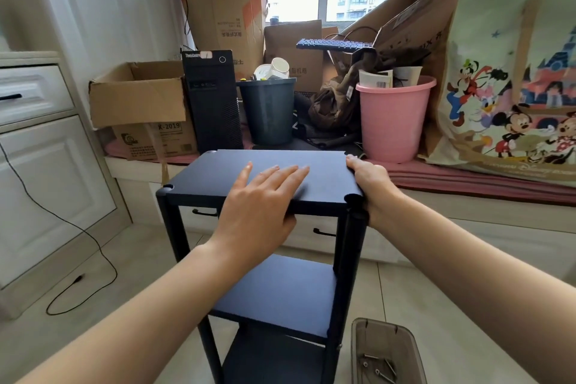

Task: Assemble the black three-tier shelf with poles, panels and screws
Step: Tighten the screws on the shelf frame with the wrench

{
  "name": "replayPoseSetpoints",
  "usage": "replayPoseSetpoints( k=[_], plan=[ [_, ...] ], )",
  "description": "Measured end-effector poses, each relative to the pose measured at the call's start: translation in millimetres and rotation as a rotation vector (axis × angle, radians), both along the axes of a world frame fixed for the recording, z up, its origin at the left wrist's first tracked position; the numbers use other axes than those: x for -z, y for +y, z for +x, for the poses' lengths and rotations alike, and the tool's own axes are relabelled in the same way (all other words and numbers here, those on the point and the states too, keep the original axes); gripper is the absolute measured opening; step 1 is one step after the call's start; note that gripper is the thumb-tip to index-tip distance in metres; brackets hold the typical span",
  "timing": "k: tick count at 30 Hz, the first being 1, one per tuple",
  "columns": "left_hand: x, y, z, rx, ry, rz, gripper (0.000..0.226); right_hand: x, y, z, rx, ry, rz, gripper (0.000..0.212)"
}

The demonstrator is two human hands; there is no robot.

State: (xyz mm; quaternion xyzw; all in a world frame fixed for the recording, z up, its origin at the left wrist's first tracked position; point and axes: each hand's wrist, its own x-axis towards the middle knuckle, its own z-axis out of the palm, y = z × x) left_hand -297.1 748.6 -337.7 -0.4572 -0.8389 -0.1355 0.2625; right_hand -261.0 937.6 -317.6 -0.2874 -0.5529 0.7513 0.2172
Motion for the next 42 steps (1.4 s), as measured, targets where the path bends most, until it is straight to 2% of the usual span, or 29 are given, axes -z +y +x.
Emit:
replayPoseSetpoints(
  k=[2,5,8,10,12,13,14,17,19,20,22,24,26,33,42],
  plan=[
    [0,0,4,0.035,0.068,-0.005,0.078,4,-10,2,-0.013,0.006,-0.004,0.024],
    [1,0,8,0.123,0.173,0.049,0.068,9,-22,6,-0.061,-0.003,-0.026,0.033],
    [3,-3,5,0.172,0.25,0.094,0.066,7,-19,20,-0.214,0.016,-0.134,0.037],
    [4,-5,4,0.18,0.275,0.103,0.067,10,-5,30,-0.234,-0.019,-0.086,0.045],
    [5,-5,6,0.176,0.285,0.114,0.064,17,10,37,-0.141,-0.033,0.034,0.034],
    [5,-4,6,0.173,0.281,0.118,0.063,23,19,38,-0.078,-0.05,0.132,0.024],
    [5,-3,7,0.17,0.277,0.121,0.063,30,26,38,-0.04,-0.071,0.24,0.022],
    [5,-3,7,0.172,0.274,0.126,0.06,46,35,31,-0.118,-0.144,0.597,0.056],
    [5,-2,7,0.172,0.278,0.12,0.057,54,29,21,-0.169,-0.102,0.729,0.069],
    [6,-2,8,0.168,0.281,0.117,0.057,57,26,16,-0.157,-0.053,0.749,0.067],
    [5,-1,8,0.164,0.284,0.116,0.057,63,22,8,-0.098,0.025,0.752,0.052],
    [4,-1,8,0.167,0.28,0.119,0.057,68,22,1,-0.079,0.061,0.756,0.033],
    [4,0,9,0.168,0.273,0.114,0.06,69,25,-2,-0.087,0.071,0.74,0.024],
    [4,1,11,0.153,0.26,0.102,0.069,71,34,-3,-0.086,0.079,0.699,0.013],
    [6,5,8,0.133,0.251,0.086,0.069,73,38,1,-0.128,0.083,0.677,0.018]
  ],
)
